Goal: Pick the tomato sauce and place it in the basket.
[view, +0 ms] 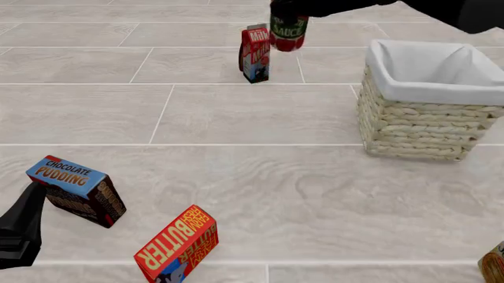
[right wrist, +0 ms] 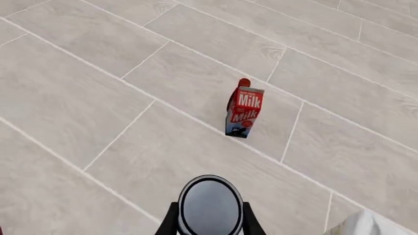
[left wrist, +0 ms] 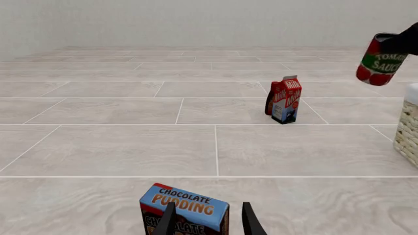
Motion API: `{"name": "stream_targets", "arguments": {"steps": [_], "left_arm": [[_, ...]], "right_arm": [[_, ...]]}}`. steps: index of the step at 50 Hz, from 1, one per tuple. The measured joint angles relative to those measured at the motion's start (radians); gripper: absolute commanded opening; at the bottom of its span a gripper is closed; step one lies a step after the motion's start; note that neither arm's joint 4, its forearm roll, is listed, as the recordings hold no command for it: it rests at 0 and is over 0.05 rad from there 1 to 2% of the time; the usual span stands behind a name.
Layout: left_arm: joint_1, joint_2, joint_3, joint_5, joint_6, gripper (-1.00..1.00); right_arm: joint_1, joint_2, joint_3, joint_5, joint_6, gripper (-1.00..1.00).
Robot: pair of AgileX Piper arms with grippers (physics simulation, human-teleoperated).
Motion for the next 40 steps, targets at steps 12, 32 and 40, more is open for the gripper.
{"name": "stream_targets", "arguments": {"steps": [12,32,40], "left_arm": [[0.000,0.000,0.000,0.000,0.000,1.00],[0.000,0.000,0.000,0.000,0.000,1.00],[0.000,0.000,0.000,0.000,0.000,1.00]], "right_arm": [[-0.058,-0.176,0.076,0.038,-0.041,-1.00],[-0.224,-0.401,0.230,0.045,-0.055,-1.00],[-0.291,-0.464,0.287,0.041,-0.054,-1.00]]}}
